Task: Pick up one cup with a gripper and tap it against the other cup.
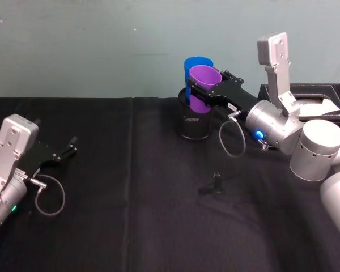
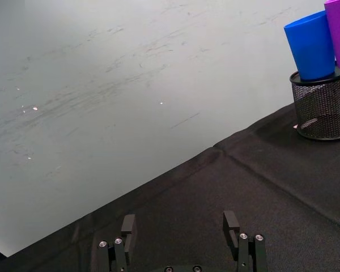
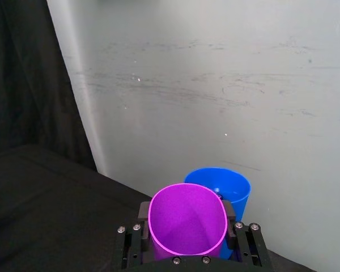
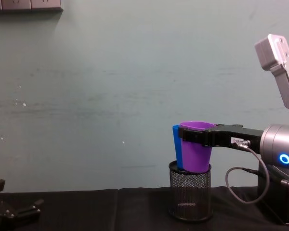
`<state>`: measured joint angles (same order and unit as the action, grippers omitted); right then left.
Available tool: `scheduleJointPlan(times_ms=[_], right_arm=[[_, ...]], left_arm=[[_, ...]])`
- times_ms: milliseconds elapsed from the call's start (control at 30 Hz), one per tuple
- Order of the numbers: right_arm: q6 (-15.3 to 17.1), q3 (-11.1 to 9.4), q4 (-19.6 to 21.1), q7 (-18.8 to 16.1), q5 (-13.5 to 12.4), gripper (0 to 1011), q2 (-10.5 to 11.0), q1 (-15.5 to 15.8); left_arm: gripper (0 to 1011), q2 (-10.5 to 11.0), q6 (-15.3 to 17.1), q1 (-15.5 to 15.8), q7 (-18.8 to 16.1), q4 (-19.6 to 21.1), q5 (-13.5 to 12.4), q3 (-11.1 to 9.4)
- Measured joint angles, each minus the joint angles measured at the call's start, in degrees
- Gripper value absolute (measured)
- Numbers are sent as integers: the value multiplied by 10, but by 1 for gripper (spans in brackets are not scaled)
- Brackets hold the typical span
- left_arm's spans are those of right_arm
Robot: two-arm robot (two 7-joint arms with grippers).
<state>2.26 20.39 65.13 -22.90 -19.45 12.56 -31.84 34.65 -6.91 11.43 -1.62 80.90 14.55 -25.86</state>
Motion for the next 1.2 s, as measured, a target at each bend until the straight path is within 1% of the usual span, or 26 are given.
scheduleJointPlan(times_ms=[1200], right_arm=[[0,0,0,0,0,733,0,0]], left_arm=[[1000,0,0,0,0,0,0,0]])
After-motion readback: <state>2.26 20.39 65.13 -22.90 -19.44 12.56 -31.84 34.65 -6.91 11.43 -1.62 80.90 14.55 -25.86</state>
